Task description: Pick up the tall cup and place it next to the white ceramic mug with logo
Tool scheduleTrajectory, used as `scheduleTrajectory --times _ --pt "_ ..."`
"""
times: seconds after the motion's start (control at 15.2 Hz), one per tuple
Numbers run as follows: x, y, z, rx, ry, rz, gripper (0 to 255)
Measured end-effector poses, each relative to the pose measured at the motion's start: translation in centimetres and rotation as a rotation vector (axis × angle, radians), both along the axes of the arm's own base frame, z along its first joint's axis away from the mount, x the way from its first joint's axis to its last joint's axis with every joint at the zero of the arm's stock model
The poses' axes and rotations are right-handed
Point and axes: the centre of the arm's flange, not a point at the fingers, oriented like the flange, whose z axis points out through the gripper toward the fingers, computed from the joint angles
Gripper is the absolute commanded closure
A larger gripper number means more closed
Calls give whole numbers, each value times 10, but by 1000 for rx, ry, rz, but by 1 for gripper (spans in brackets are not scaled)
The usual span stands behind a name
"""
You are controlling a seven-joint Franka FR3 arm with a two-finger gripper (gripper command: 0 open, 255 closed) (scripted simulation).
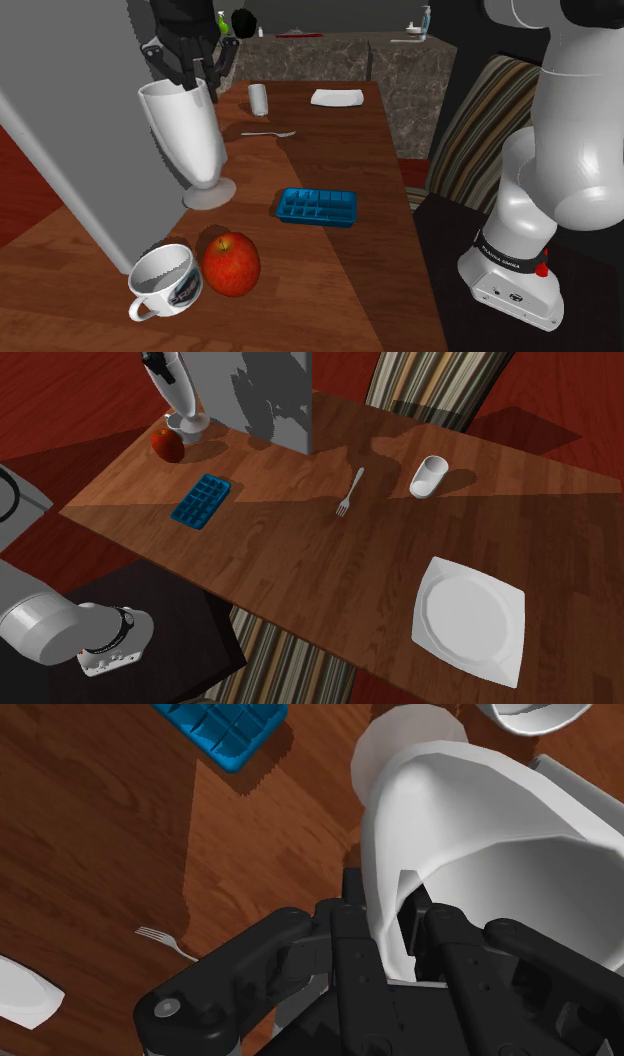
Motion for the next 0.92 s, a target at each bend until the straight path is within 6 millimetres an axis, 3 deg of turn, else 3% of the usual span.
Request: scheduleTrajectory --times 0.92 --pt "-2 2 -73 0 0 -1 255"
